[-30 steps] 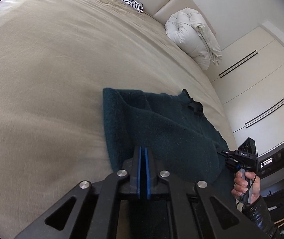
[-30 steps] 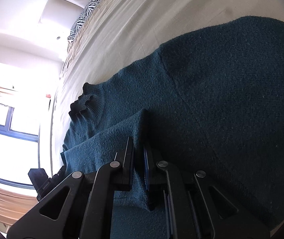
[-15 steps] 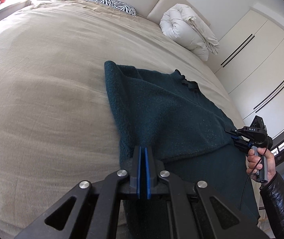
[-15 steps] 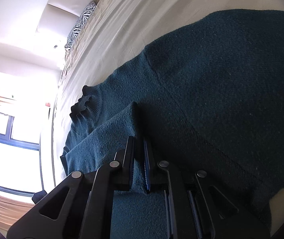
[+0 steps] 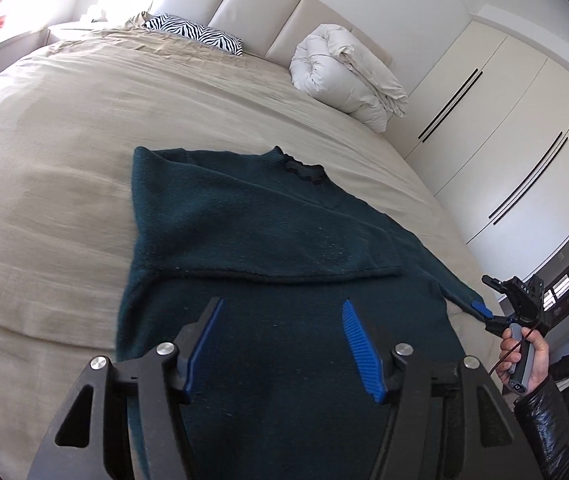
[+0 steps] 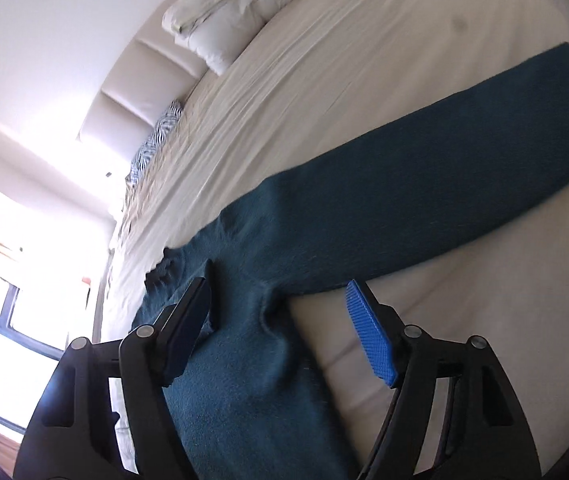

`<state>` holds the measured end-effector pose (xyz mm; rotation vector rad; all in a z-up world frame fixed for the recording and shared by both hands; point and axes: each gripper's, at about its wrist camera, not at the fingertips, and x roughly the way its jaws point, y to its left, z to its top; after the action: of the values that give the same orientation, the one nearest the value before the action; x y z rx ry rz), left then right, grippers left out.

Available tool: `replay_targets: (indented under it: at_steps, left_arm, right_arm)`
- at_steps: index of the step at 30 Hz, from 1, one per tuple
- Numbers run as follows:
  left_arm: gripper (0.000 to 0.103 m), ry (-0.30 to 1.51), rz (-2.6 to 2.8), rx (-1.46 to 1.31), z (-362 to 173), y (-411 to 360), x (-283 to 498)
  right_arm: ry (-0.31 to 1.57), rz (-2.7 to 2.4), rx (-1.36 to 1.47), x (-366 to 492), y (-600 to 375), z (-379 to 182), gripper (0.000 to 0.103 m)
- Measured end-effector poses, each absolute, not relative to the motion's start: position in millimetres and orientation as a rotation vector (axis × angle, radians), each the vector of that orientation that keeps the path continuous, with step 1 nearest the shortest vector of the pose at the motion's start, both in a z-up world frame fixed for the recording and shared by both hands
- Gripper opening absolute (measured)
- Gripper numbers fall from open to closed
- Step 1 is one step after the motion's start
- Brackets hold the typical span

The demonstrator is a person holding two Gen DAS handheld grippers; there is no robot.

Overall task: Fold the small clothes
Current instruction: 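Grasp the other sleeve cuff with the right gripper and lift it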

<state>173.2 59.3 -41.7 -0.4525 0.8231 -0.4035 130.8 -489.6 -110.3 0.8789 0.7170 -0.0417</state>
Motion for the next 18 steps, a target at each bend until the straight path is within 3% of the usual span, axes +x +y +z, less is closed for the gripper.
replay_targets:
  at_steps: [7, 15, 18]
  left_arm:
    - [0.062, 0.882, -0.449, -0.499, -50.0, 19.3, 168.7]
    - [0.063, 0.927, -0.451, -0.513, -55.2, 4.5, 166.4]
    - [0.063, 0.934, -0.450, -0.524, -57.6, 4.6, 165.5]
  right_arm:
    - [0.594, -0.254, 1.191, 49.5, -613.1, -155.6, 0.069]
    - [0.473, -0.348, 1.354, 40.7, -681.7, -179.1, 0.061]
    - [0.463, -0.379, 1.367, 47.2, -709.3, -184.9, 0.031]
